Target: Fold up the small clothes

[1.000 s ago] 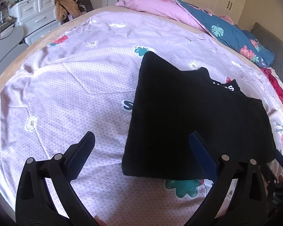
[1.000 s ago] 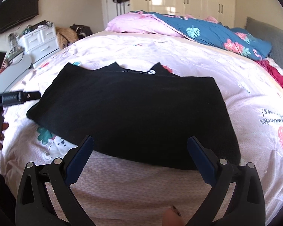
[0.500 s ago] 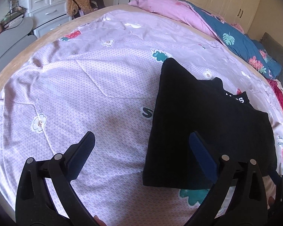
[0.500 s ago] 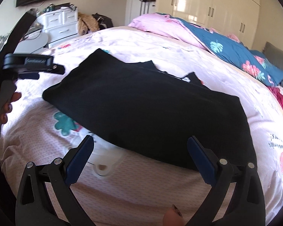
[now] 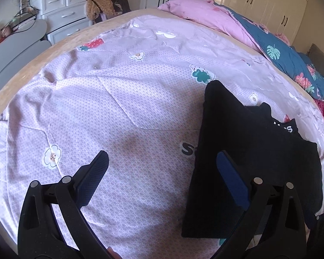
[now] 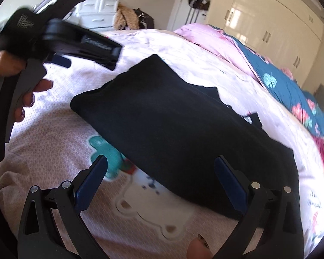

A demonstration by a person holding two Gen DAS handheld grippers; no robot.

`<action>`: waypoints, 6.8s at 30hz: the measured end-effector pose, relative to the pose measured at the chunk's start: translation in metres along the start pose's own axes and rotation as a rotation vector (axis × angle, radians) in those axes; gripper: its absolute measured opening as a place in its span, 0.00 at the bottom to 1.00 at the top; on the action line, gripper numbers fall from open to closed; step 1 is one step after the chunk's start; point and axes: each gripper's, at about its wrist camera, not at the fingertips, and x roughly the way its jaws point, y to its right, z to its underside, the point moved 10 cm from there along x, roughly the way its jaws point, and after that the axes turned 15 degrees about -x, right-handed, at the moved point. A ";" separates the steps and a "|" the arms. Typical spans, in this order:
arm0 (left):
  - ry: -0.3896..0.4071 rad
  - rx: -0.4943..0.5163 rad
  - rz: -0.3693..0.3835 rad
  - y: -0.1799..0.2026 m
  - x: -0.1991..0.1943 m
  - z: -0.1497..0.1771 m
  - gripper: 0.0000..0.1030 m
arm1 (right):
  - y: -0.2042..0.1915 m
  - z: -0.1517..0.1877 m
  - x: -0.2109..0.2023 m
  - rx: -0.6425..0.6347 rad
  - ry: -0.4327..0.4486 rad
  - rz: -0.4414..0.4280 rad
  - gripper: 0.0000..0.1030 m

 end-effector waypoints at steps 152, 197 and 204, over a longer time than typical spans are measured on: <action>-0.265 0.298 0.461 0.235 -0.006 0.133 0.64 | 0.251 0.153 -0.010 1.013 0.002 -0.273 0.70; -0.292 0.362 0.455 0.243 -0.012 0.159 0.76 | 0.315 0.141 -0.016 0.814 0.011 0.029 0.44; -0.286 0.370 0.454 0.243 -0.012 0.158 0.76 | 0.289 0.146 0.042 0.696 -0.206 -0.008 0.37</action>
